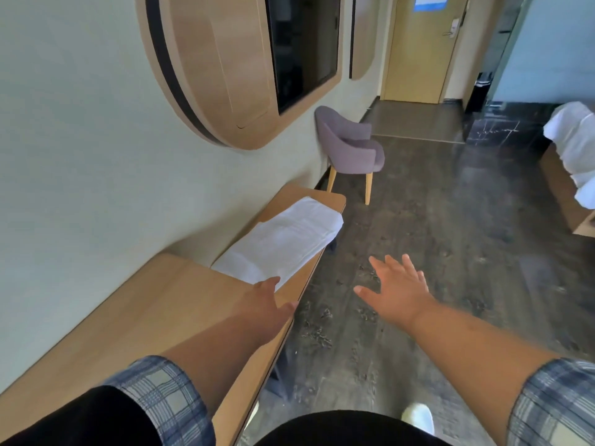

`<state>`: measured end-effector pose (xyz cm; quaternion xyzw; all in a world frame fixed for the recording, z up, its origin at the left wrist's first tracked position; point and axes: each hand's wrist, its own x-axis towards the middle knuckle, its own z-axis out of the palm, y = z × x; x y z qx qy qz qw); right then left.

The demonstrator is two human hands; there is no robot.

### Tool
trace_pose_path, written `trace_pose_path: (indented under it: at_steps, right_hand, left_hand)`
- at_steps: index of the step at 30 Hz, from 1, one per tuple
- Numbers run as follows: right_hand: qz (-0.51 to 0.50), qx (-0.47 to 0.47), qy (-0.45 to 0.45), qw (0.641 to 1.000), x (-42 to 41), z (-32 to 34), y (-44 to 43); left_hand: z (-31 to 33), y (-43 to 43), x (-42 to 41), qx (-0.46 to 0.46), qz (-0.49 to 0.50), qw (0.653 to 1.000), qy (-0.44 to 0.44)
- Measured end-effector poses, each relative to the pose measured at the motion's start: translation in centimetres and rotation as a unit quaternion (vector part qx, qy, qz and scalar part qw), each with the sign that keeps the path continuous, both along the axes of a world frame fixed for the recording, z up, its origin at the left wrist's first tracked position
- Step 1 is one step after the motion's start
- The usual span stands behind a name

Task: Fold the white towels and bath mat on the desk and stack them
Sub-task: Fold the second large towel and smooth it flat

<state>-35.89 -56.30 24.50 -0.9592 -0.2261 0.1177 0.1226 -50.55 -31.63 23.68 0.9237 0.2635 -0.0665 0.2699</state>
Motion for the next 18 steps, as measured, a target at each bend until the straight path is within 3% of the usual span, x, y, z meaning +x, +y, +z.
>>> trace_pose_path:
  at_steps: [7, 14, 18]
  right_hand:
    - [0.178, -0.081, -0.028, 0.980, 15.2, -1.8, 4.7]
    - [0.290, -0.126, -0.009, 0.948, 27.8, -4.0, 11.0]
    - [0.391, -0.199, -0.011, 0.899, 31.2, -7.1, 16.4]
  left_hand:
    - [-3.3, 1.6, 10.4, 0.056, 0.051, 0.996, 0.038]
    - [-6.3, 1.1, 17.2, 0.045, 0.133, 0.988, 0.065]
    - [-7.9, 3.6, 19.7, 0.060, 0.143, 0.983, 0.098]
